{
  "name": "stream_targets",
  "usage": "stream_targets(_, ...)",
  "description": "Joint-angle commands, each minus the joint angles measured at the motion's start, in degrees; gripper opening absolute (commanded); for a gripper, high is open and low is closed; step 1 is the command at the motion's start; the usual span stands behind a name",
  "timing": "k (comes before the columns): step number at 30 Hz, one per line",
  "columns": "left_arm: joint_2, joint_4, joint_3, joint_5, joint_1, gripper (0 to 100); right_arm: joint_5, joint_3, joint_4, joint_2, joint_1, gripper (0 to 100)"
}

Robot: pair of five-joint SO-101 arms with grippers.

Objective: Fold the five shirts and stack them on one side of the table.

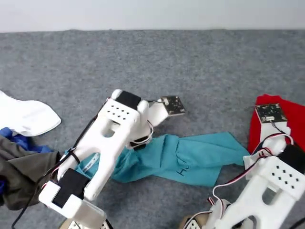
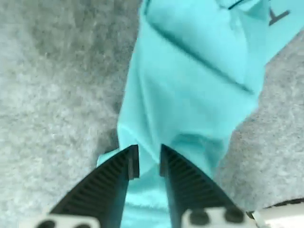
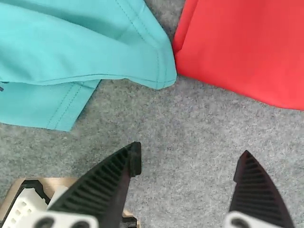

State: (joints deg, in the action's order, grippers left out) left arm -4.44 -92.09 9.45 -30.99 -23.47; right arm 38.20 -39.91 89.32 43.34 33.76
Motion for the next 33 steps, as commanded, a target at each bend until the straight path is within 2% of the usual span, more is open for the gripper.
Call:
stream_targets(1,0.79,-5.36,-8.48,-0.35,0.44,10,0.53,3.60,0.22,1.27,0.57,31.4)
stream_targets(4,0.79,-8.62,-13.67,-0.26,-0.26,11,0.53,3.60,0.22,1.27,0.57,31.4)
stream_targets(7,1.23,-8.62,-12.26,0.09,-3.25,11,0.53,3.52,0.22,1.27,0.57,31.4)
stream_targets(13,1.14,-8.09,-4.00,6.68,-19.08,10,0.70,3.52,0.84,1.27,0.40,31.4)
stream_targets(16,0.88,-5.71,-1.36,10.55,-23.38,10,0.70,3.43,1.45,1.19,0.22,31.4)
stream_targets(24,0.88,1.32,4.35,11.60,-23.47,11,0.70,3.34,1.45,1.10,0.22,31.4)
stream_targets(33,0.70,6.95,5.41,11.43,-17.05,16,0.70,3.34,1.45,0.92,0.22,31.4)
